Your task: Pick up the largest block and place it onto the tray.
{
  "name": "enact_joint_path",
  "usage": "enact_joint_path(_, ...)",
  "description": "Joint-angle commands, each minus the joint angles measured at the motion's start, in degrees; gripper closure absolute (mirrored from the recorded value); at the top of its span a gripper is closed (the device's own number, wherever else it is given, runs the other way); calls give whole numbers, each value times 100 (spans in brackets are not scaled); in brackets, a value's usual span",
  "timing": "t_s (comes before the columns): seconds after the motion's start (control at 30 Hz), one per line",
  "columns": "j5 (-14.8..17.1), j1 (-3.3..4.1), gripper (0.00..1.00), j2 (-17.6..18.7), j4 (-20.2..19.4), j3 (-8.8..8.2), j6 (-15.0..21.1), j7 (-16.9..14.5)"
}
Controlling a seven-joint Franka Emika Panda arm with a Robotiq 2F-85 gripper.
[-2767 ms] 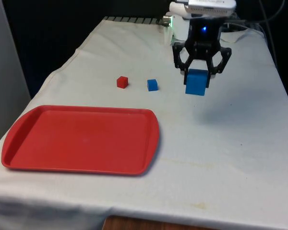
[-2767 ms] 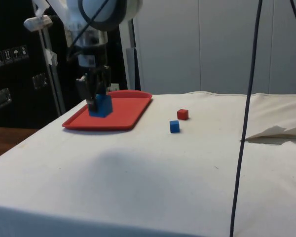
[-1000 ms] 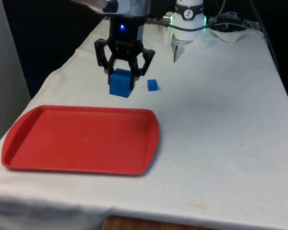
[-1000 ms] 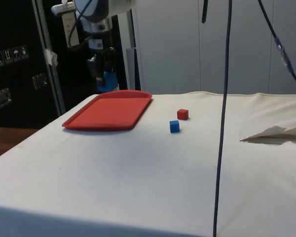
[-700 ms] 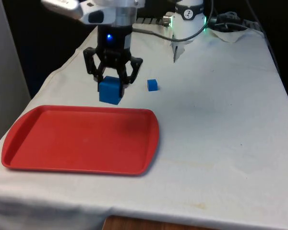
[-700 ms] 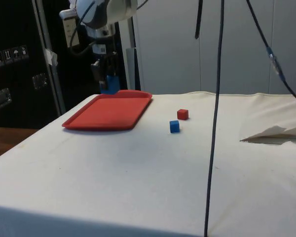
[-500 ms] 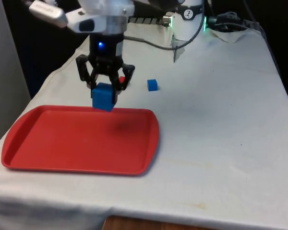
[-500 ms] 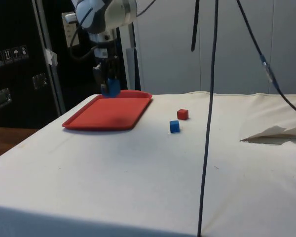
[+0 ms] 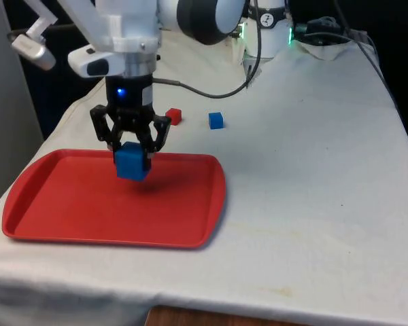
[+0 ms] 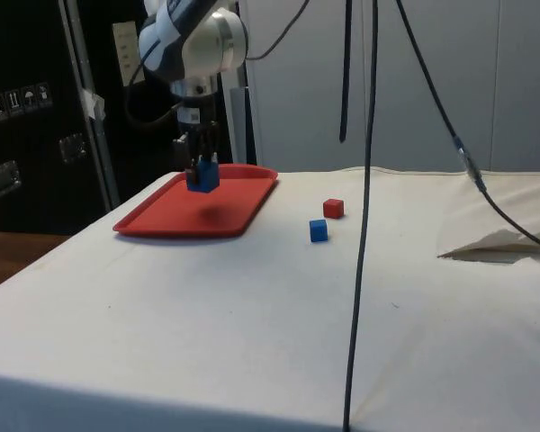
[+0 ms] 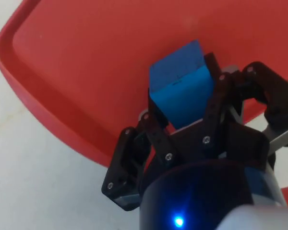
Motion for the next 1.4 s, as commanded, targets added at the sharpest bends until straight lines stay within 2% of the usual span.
enact_joint_path(0.0, 52, -115, 100, 57, 115, 57, -109, -52)
enact_joint_path(0.03, 86, -17, 100, 52, 46, -23, -29, -46)
enact_joint_path(0.07, 132, -126, 100, 109, 160, 34, -149, -97)
enact_joint_path(0.17, 441, -183, 100, 298, 344, -74, -332, -252)
enact_joint_path(0.33, 733, -223, 100, 567, 584, -178, -533, -367)
enact_joint_path(0.37, 733, -223, 100, 567, 584, -178, -533, -367)
enact_joint_path(0.4, 739, -166, 100, 510, 493, -212, -453, -378)
enact_joint_path(0.43, 756, -223, 100, 613, 619, -189, -544, -361)
enact_joint_path(0.57, 796, -229, 100, 791, 756, -223, -590, -332)
enact_joint_path(0.73, 791, -206, 98, 831, 796, -269, -613, -315)
enact_joint_path(0.77, 825, -189, 93, 819, 751, -264, -539, -355)
enact_joint_path(0.8, 791, -206, 93, 837, 796, -275, -613, -315)
enact_joint_path(0.9, 791, -195, 65, 837, 791, -286, -607, -315)
enact_joint_path(0.93, 791, -189, 45, 837, 791, -286, -607, -315)
enact_joint_path(0.97, 791, -189, 35, 837, 791, -292, -607, -315)
enact_joint_path(1.0, 791, -189, 20, 837, 791, -292, -607, -315)
enact_joint_path(1.07, 796, -183, 2, 837, 785, -298, -607, -315)
enact_joint_path(1.3, 796, -178, 0, 837, 785, -304, -607, -321)
enact_joint_path(1.37, 779, -149, 0, 768, 768, -350, -647, -309)
